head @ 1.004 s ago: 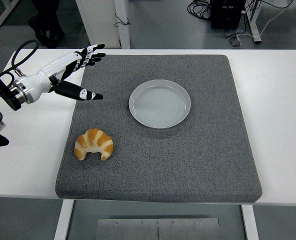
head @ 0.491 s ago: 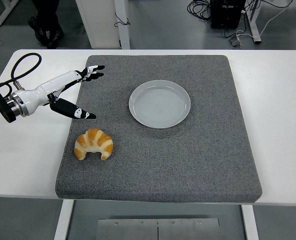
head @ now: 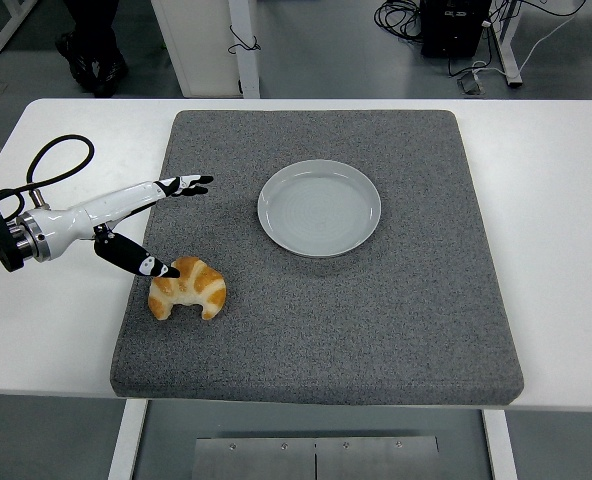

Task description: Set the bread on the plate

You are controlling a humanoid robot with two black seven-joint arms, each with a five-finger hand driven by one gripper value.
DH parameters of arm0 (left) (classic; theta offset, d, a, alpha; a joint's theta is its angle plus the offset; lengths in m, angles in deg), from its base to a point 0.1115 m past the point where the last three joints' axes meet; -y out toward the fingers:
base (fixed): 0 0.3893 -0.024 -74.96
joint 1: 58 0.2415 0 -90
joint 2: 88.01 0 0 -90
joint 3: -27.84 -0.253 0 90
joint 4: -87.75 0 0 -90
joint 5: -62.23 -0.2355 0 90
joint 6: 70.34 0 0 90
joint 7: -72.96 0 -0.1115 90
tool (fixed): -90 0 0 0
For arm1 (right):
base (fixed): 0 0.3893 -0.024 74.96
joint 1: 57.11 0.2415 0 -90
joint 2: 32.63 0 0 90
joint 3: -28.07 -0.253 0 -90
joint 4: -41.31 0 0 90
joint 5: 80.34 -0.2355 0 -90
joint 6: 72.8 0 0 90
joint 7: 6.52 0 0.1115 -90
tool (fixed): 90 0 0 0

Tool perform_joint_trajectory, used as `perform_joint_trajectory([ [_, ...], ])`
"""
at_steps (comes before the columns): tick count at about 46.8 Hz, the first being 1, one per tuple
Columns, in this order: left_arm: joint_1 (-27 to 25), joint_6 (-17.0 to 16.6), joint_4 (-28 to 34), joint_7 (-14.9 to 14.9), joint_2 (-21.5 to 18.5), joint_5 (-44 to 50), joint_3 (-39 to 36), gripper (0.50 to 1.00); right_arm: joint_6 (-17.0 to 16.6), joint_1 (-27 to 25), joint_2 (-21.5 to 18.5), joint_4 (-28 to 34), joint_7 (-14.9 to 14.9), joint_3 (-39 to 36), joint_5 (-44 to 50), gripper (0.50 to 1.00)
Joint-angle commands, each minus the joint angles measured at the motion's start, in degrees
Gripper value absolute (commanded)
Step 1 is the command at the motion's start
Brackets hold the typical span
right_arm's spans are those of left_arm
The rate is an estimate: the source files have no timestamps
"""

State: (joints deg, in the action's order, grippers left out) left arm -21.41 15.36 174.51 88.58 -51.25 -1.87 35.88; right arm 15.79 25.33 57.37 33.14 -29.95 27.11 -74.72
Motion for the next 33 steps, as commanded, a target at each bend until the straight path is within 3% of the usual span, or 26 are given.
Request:
perform_joint_trajectory([
  [1, 0.0, 0.0, 0.0, -0.1, -0.7, -1.3, -1.5, 0.975, 0.0, 0.0, 0.0, 0.0, 0.0, 0.0, 0.0, 1.000],
  [19, 1.3, -0.1, 0.6, 0.0, -1.2, -2.3, -2.8, 0.975, 0.0, 0.0, 0.0, 0.0, 0.0, 0.0, 0.0, 1.000],
  [33, 3.0, -1.0, 0.2, -0.1, 0.7, -3.5, -2.7, 0.975, 0.0, 0.0, 0.0, 0.0, 0.0, 0.0, 0.0, 1.000],
])
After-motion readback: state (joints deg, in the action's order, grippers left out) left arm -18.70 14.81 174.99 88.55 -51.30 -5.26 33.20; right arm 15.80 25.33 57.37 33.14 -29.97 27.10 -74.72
